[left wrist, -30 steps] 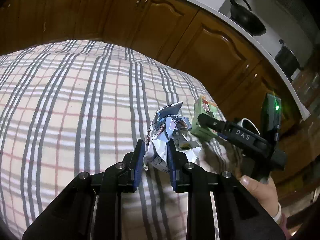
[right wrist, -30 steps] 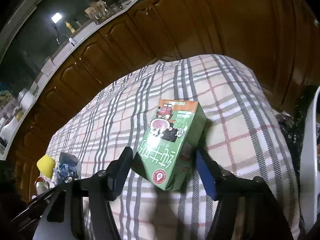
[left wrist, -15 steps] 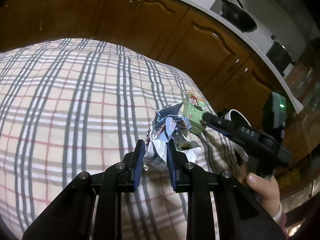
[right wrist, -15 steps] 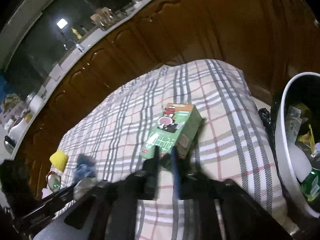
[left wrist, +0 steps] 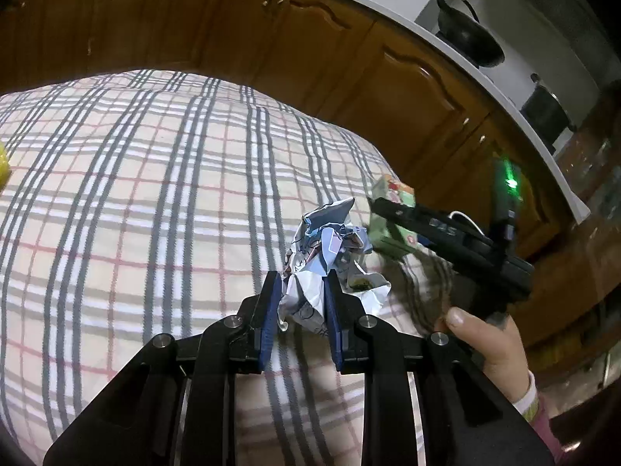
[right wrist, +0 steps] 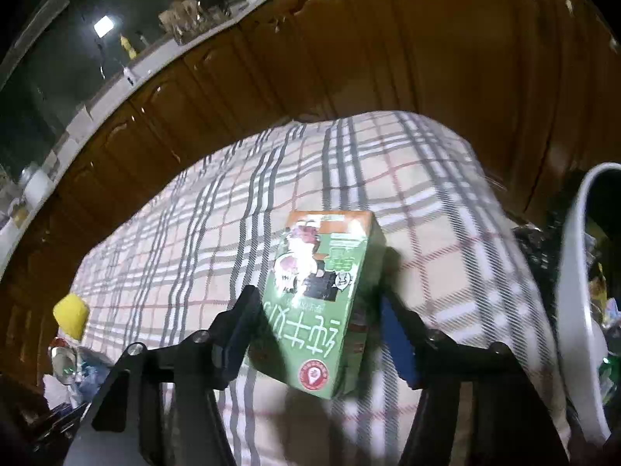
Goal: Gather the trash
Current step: 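Carry the foil ball and green carton over the bin and open both tools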
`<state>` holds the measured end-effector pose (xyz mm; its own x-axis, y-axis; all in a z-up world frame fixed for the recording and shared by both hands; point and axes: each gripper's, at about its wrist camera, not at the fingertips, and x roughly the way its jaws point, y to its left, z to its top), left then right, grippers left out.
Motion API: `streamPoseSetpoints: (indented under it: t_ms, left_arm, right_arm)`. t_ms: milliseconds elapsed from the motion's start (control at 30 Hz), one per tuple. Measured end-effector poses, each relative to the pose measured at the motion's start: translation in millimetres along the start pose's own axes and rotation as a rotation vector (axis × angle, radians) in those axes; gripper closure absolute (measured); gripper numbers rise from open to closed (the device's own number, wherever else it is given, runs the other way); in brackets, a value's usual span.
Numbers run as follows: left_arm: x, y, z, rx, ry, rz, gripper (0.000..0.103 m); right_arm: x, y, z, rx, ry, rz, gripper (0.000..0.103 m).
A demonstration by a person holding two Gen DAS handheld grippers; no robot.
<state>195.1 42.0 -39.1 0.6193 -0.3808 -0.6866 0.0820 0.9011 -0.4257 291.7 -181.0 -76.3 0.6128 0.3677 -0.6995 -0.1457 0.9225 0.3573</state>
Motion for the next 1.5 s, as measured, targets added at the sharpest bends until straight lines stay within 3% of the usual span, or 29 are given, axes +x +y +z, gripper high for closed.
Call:
streamPoseSetpoints:
  t_ms: [233,633,1033,1500]
  left_arm:
    - [13.6,-30.6,-5.0,0.059,0.034,-0.031,0.082]
    - [42.4,-116.4,-16.1,0.214,0.101,-0.106,0.082]
    - [66.8,-186.7,-12.0,0.349,0.128,-0.123,0.082]
    - [94.3,-244.2,-5.2,0.456,0.131,-0.107,0.082]
  right_arm:
    - [-60.3,-23.9,-20.0,0.029,-0.062,0.089,0.044]
    - [-152.0,-87.8,-50.6,0.122,-0.177,0.105,0.045]
    - [-190.9,-150.5,-55.8,0.212,-0.255,0.035,0.046]
    - [-194.6,-179.0,-47.4,0.233,-0.271,-0.005,0.046]
